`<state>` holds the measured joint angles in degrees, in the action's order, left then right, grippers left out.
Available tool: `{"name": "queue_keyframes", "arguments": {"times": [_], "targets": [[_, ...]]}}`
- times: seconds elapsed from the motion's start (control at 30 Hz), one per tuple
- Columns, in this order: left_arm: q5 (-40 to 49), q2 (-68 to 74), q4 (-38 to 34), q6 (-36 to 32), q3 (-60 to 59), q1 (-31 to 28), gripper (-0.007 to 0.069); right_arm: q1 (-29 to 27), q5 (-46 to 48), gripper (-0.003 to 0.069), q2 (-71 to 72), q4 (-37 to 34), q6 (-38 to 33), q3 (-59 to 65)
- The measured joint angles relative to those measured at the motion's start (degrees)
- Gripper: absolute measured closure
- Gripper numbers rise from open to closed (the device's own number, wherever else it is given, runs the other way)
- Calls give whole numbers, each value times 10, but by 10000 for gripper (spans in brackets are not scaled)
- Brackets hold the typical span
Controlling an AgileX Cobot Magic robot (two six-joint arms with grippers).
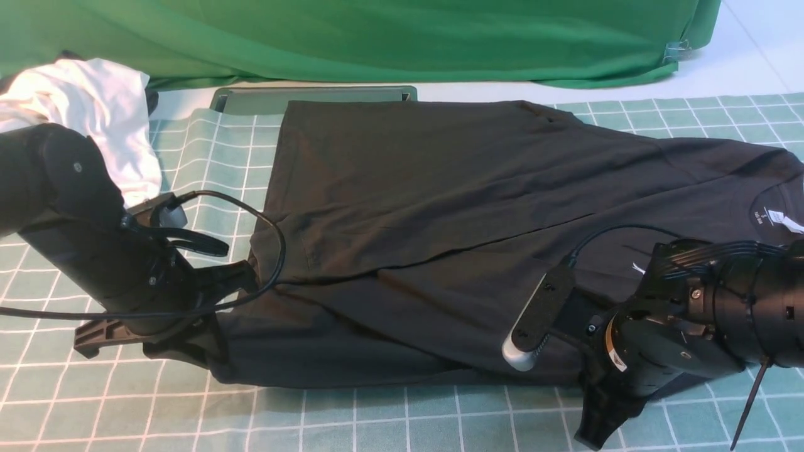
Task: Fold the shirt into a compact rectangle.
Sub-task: 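Grasp the near edge of the shirt at its hem and shoulder corners, then fold the black garment in half by bringing its near edge over to the far edge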
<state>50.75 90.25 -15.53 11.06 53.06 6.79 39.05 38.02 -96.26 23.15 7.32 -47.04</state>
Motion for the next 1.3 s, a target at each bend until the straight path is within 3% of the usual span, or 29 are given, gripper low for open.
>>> {"name": "queue_keyframes", "arguments": {"times": [0.07,0.37,0.77,1.13,1.3], "targets": [[9,0,0,-7,0,0,602,0,12,585,2,0,-4,0],[59,-37,-5,-13,0,0,602,0,135,587,84,-68,-11,18],[48,-47,-7,-20,-71,0,602,0,76,587,113,-107,-4,97],[115,-47,-9,-20,-77,0,602,2,149,587,113,-155,-4,97],[137,-62,-9,-19,-77,0,602,38,170,587,113,-167,13,97]]}}
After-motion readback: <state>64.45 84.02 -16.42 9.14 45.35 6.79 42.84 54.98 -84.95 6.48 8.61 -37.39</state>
